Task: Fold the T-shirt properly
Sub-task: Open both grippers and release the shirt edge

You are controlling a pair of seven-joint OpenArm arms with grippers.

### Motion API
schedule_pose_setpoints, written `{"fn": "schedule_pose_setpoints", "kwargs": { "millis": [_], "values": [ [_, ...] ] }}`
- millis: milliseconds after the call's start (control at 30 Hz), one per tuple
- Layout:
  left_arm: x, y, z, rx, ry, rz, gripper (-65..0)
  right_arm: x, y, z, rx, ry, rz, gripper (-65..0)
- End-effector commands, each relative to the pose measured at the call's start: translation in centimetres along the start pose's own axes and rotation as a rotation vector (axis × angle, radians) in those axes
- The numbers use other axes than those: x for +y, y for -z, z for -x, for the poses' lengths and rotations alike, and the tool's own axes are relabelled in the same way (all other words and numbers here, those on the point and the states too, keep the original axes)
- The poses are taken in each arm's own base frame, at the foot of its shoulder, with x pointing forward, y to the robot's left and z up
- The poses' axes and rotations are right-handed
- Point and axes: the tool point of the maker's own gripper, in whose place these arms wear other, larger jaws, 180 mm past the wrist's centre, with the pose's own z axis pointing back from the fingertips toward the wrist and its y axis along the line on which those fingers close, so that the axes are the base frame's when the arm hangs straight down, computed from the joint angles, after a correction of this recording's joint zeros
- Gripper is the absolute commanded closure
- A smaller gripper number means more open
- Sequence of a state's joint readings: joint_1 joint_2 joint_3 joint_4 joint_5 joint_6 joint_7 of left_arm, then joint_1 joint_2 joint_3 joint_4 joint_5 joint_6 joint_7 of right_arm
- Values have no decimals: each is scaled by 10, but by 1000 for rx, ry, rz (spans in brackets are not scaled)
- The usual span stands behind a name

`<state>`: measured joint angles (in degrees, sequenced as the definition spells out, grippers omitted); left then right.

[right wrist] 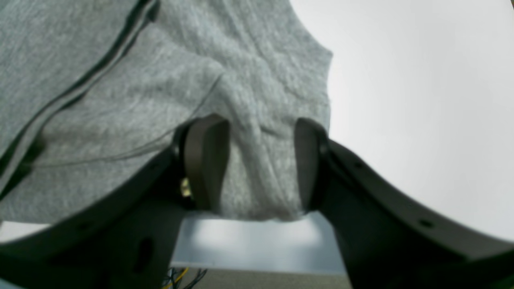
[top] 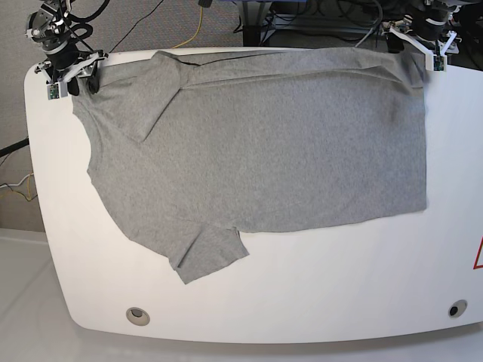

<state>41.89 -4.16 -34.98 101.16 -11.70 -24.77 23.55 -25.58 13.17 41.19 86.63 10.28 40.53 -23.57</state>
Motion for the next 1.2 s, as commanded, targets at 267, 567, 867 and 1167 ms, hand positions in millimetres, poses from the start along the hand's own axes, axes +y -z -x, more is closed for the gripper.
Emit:
{"fn": "schedule_pose_setpoints", "kwargs": {
  "millis": [267, 567, 867, 1167],
  "values": [
    [12, -5, -7, -16, 16, -39, -522, -7, -4, 15, 118, -56, 34, -283],
    [18, -11, -28, -70, 36, -64, -522, -7, -7, -5, 84, -94, 46, -283],
    [18, -14, -50, -125, 53, -73, -522, -7, -9, -24, 73, -135, 60, -283],
    [19, -14, -51, -128, 52, -77, -522, -7, -10, -27, 70, -138, 63, -283]
  ]
}}
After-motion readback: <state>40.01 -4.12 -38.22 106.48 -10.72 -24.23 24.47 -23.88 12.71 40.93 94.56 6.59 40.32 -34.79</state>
